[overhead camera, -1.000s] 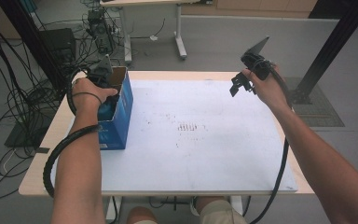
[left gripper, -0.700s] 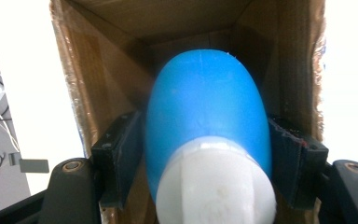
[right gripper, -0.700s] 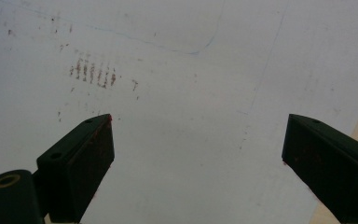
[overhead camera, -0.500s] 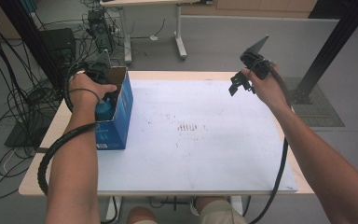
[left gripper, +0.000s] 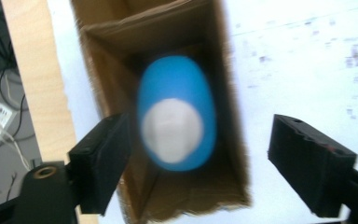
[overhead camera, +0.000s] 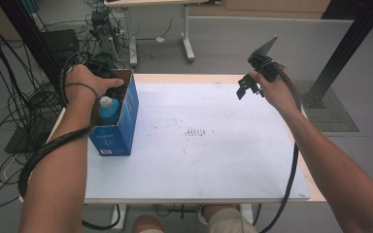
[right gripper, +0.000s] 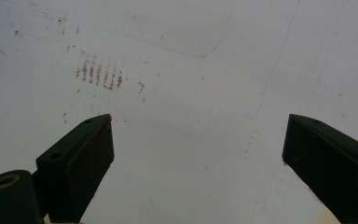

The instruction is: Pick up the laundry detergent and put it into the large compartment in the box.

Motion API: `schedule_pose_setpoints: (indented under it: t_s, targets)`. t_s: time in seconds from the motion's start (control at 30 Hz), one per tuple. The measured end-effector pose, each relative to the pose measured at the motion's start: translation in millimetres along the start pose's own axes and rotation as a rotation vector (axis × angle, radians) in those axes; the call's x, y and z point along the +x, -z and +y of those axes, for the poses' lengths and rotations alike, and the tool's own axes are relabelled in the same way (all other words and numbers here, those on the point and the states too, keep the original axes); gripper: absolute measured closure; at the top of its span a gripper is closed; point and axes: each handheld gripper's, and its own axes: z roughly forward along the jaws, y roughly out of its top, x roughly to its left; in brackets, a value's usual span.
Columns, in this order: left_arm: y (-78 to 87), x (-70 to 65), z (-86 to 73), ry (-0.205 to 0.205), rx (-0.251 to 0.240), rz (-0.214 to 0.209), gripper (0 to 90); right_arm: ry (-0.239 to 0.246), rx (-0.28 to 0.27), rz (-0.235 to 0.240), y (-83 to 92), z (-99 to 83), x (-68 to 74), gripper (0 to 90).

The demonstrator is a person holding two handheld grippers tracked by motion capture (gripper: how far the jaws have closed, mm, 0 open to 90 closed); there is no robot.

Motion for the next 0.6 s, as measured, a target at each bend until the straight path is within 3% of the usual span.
schedule_pose_setpoints:
  t_s: [0.3,0.6]
  targets:
    - [18.1,-43.5,6.4,-0.135,-0.007,-0.048,16.5,-0.008,0.035,-0.007,-8.6,9.8,2.2,8.5]
    - [15.9,-93.4,12.8,-0.280,-0.005,-0.084,15.2,0.002,0.050,-0.004,-12.3,13.2,7.7,8.3]
